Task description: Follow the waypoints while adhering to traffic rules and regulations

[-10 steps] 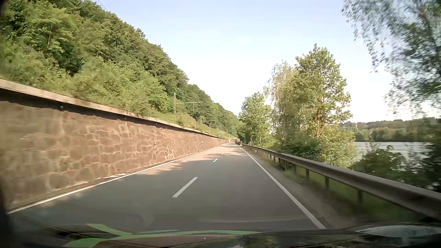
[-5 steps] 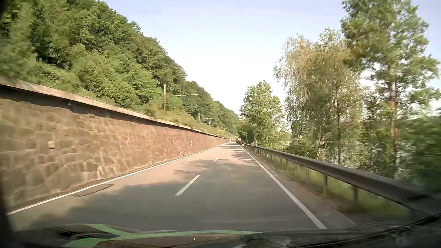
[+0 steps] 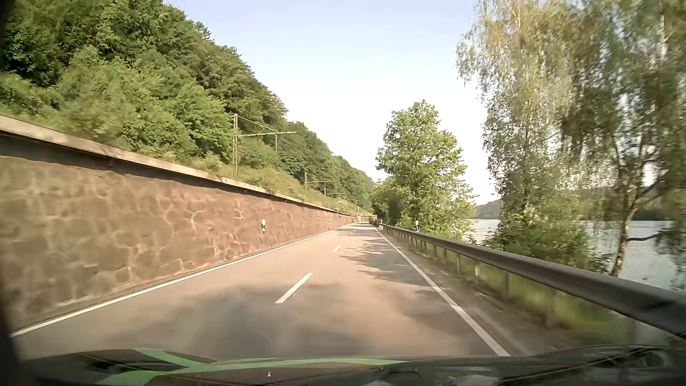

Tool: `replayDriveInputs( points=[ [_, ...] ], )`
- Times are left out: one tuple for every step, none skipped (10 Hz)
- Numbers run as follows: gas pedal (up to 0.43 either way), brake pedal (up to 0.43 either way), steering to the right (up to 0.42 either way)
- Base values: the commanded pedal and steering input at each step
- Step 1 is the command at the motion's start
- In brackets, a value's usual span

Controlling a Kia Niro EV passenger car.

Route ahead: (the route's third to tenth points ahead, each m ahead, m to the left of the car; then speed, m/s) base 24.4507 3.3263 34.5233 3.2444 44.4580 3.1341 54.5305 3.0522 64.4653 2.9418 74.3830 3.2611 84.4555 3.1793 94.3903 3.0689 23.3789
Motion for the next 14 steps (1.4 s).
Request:
replayDriveInputs(
  points=[
    [0.098, 0.000, -0.004],
    [0.098, 0.000, -0.004],
    [0.110, 0.000, -0.004],
    [0.110, 0.000, -0.004],
    [0.130, 0.000, -0.004],
    [0.150, 0.000, -0.004],
    [0.150, 0.000, -0.004],
    [0.150, 0.000, -0.004],
    [0.150, 0.000, -0.004],
    [0.157, 0.000, -0.004],
    [0.177, 0.000, -0.003],
    [0.177, 0.000, -0.004],
    [0.177, 0.000, -0.004],
    [0.177, 0.000, -0.004]
  ],
)
